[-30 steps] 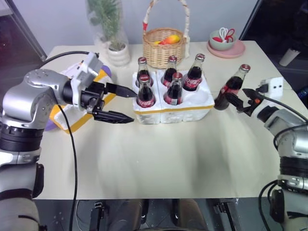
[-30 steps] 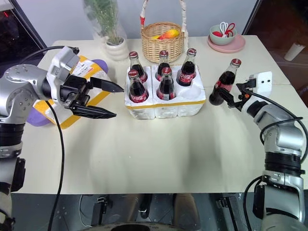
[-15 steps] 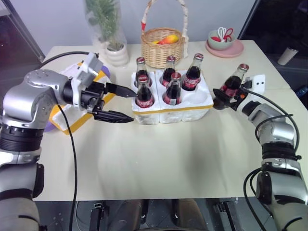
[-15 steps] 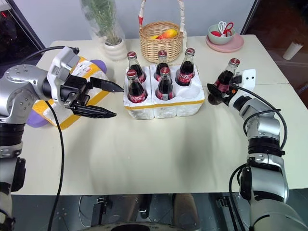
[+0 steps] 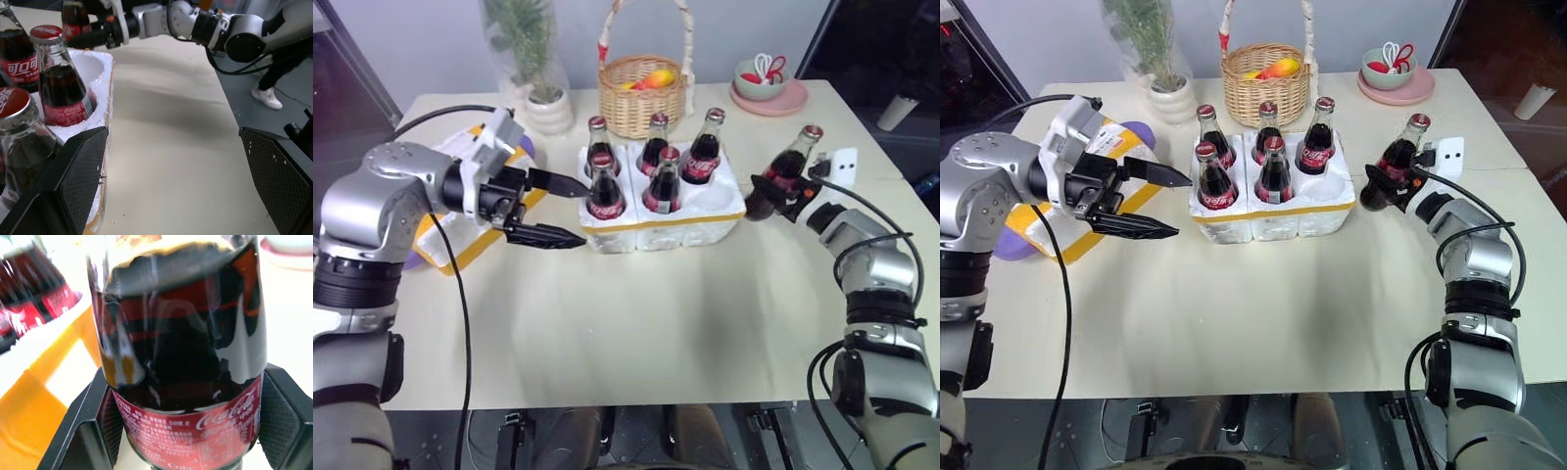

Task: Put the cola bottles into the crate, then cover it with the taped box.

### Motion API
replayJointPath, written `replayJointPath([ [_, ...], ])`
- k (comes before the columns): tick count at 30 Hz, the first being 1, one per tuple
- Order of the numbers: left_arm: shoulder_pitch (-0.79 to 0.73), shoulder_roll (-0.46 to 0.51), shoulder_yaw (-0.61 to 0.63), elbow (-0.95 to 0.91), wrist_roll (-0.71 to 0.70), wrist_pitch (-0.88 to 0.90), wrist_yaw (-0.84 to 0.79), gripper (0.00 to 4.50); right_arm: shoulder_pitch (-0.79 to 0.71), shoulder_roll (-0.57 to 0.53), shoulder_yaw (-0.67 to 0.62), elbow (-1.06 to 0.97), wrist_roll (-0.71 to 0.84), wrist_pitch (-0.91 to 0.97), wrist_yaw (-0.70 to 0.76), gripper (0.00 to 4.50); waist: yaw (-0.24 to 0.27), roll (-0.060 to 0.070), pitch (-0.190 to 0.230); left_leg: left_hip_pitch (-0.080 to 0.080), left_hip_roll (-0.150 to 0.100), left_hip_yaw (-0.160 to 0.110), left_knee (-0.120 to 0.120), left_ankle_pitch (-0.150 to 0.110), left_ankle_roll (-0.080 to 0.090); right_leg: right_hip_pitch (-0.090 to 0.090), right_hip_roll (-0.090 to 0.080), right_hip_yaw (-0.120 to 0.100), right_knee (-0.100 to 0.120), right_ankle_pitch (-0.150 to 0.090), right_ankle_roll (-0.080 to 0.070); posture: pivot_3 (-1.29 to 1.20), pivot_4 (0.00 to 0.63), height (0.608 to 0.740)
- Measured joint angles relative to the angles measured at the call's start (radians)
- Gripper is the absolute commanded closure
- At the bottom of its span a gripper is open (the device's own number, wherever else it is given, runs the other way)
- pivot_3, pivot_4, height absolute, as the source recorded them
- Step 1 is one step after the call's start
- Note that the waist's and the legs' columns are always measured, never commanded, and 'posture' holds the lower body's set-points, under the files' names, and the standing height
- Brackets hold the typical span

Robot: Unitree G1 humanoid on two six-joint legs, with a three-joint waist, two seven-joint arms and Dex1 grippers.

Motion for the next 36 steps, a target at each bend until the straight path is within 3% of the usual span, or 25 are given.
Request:
replayJointPath([
  [2,0.008,0.000,0.002,-0.006,-0.002,0.003,0.003,0.00,0.001,-0.020,-0.020,-0.078,0.038,0.052,0.003,1.64,0.000,0.000,0.000,0.000,0.000,0.000,0.000,0.000,0.000,0.000,0.000,0.000,0.000,0.000,0.000,0.00,0.150,0.740],
  [7,0.031,0.001,0.010,-0.022,-0.015,0.010,0.007,0.00,-0.011,-0.084,-0.094,-0.402,0.302,0.299,0.050,1.64,-0.002,0.000,0.000,0.000,0.000,0.000,-0.001,0.000,0.000,-0.001,0.000,0.000,0.000,0.000,0.000,0.00,0.150,0.740],
  [11,0.031,0.001,0.011,-0.024,-0.022,0.010,0.014,0.00,-0.038,-0.095,-0.071,-0.542,0.393,0.391,0.065,1.64,0.000,0.000,0.000,0.000,0.000,0.000,0.000,0.000,0.001,0.001,0.000,0.000,0.000,0.000,0.000,0.00,0.150,0.740],
  [20,0.030,-0.021,0.015,-0.030,-0.024,0.006,0.053,0.00,-0.041,-0.054,0.179,-0.523,0.245,0.354,0.058,1.64,0.004,0.000,0.000,-0.001,0.000,0.000,0.001,0.000,0.001,0.000,-0.001,0.000,0.000,0.000,0.000,0.00,0.150,0.740],
  [28,-0.011,-0.030,0.047,0.025,-0.024,0.004,0.094,0.00,-0.029,-0.044,0.251,-0.470,0.124,0.264,0.090,1.64,0.001,0.000,0.000,-0.001,0.000,0.000,0.001,0.000,0.001,0.000,-0.001,0.000,0.000,0.000,0.000,0.00,0.150,0.740],
  [36,-0.011,-0.011,0.060,0.034,-0.024,0.006,0.103,0.00,-0.005,-0.049,0.210,-0.447,0.111,0.247,0.091,1.64,0.002,0.000,0.000,-0.001,0.000,0.000,0.000,0.000,0.001,0.000,-0.001,0.000,0.000,0.000,0.000,0.00,0.150,0.740],
])
